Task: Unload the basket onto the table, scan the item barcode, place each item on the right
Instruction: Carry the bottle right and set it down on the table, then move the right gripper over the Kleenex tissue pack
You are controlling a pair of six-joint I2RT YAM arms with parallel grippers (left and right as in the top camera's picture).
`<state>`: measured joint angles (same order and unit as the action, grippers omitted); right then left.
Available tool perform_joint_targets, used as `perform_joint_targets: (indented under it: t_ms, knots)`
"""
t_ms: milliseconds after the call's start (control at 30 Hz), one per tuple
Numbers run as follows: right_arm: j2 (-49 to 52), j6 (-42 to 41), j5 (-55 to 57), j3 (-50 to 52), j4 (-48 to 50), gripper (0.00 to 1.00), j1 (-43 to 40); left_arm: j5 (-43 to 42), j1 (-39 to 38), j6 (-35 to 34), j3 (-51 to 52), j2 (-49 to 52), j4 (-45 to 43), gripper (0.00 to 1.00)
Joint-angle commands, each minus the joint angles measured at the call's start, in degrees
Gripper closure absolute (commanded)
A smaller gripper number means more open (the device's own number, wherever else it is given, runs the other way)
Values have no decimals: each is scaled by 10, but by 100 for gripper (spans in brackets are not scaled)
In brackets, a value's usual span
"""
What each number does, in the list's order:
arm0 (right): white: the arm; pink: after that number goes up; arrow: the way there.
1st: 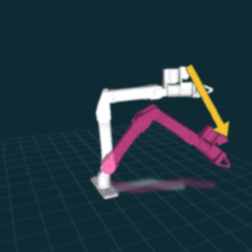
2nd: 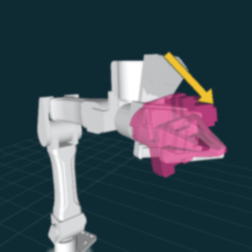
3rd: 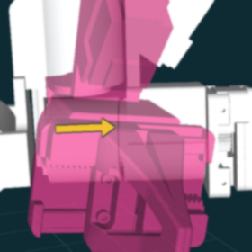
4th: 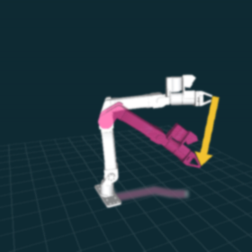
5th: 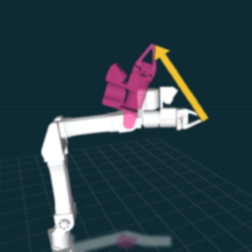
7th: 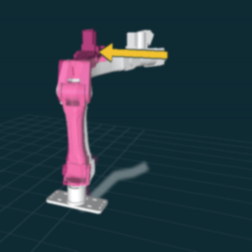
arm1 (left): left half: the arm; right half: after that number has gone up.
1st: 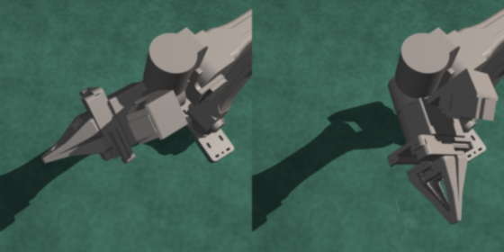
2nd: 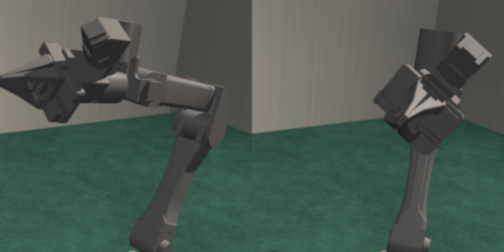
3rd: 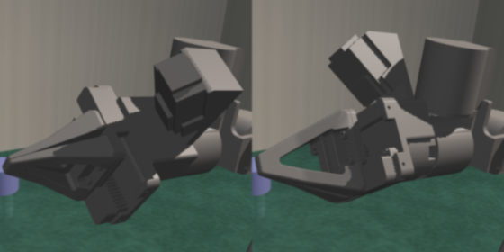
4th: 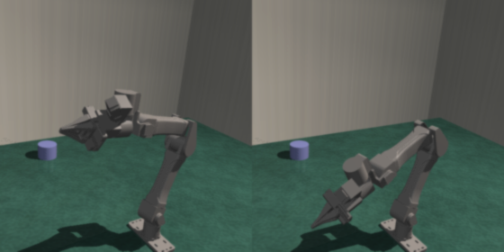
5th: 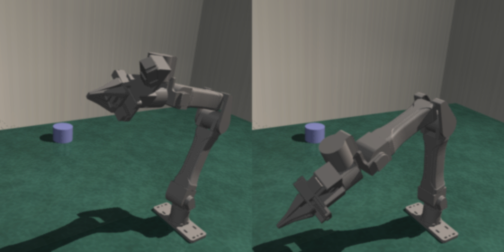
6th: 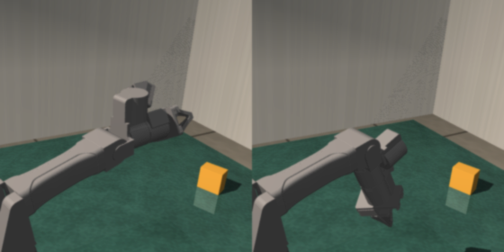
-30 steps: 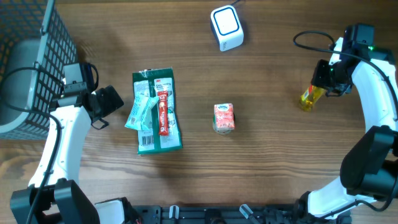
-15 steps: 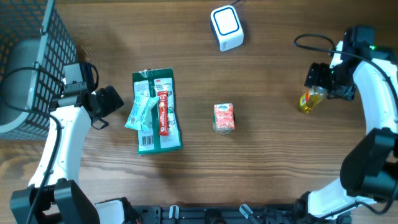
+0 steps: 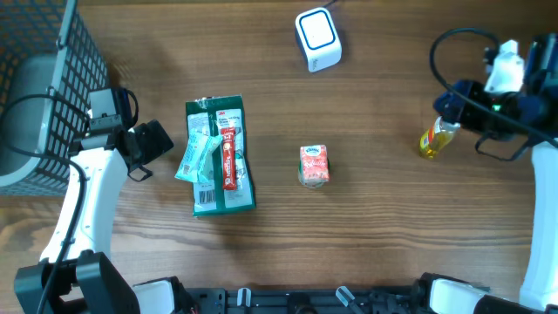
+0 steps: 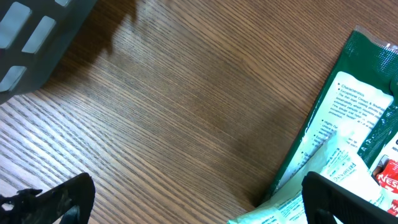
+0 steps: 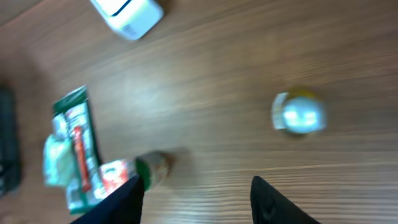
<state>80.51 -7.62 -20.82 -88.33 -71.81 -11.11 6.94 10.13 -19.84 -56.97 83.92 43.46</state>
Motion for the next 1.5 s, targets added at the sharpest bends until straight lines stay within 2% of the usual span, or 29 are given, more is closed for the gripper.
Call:
perform_joint_targets:
  t_ms: [0, 167, 367, 600, 767, 867, 1200, 1267, 1333, 1367, 1400, 1467]
  knots:
    - [2, 1, -54, 37, 2, 46, 53, -3, 3, 1, -8, -9, -1, 0]
    - [2, -2, -54, 75, 20, 46, 147, -3, 3, 1, -8, -9, -1, 0]
    - [2, -61, -37, 124, 75, 47, 257, -3, 3, 1, -8, -9, -1, 0]
    - [3, -151, 49, 175, 138, 48, 349, -3, 3, 1, -8, -9, -1, 0]
    - [3, -171, 65, 217, 193, 55, 374, -3, 3, 1, -8, -9, -1, 0]
    - [3, -194, 110, 224, 191, 55, 379, -3, 3, 1, -8, -9, -1, 0]
    - [4, -196, 106, 224, 195, 54, 379, -3, 3, 1, -8, -9, -1, 0]
    - [4, -199, 100, 224, 195, 38, 379, -3, 3, 1, -8, -9, -1, 0]
    - [4, -211, 101, 224, 196, 33, 379, -3, 3, 1, -8, -9, -1, 0]
    - [4, -211, 101, 224, 198, 6, 379, -3, 3, 1, -8, -9, -1, 0]
    - [4, -215, 101, 224, 201, 0, 379, -3, 3, 1, -8, -9, -1, 0]
    - [4, -227, 101, 224, 202, 0, 379, -3, 3, 1, -8, -9, -1, 0]
